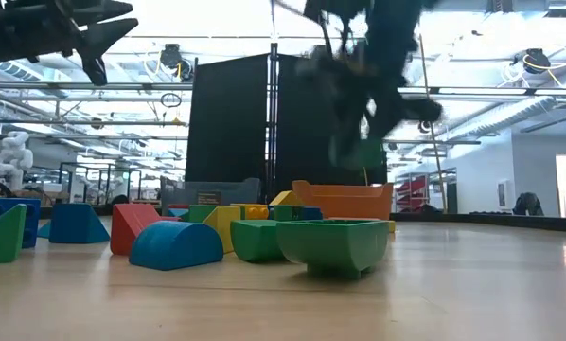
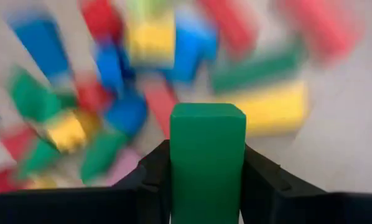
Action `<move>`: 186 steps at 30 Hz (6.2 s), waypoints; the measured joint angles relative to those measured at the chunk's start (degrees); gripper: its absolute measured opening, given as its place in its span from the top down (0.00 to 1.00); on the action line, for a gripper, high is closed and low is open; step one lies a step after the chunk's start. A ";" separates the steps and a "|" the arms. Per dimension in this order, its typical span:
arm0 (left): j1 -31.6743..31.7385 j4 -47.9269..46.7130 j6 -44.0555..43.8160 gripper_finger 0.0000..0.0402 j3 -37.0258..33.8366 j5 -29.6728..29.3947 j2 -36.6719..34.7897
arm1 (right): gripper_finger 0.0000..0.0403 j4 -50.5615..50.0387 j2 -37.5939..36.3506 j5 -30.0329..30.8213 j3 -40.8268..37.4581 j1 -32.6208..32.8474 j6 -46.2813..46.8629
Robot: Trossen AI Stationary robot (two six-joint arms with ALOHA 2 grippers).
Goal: Sort blocks by size
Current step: Put the large green block into the orange bin, then put the large red block into the orange bin, then put the small blue game piece into the black bin
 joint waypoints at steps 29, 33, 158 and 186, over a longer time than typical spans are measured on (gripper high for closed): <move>0.02 -3.87 0.02 0.76 0.02 -19.81 0.22 | 0.26 7.16 3.62 -13.35 7.05 -41.54 -46.84; 0.02 -4.43 0.02 0.76 0.02 -19.96 0.22 | 0.30 17.51 3.08 -30.04 7.05 -38.09 -40.68; -0.09 -12.71 -1.49 0.76 -0.02 -16.46 0.26 | 0.52 8.74 15.61 -34.92 32.12 -6.73 -93.15; -0.09 -16.10 -1.49 0.76 0.00 -16.43 0.48 | 0.52 45.60 34.14 -37.27 32.16 3.02 -91.32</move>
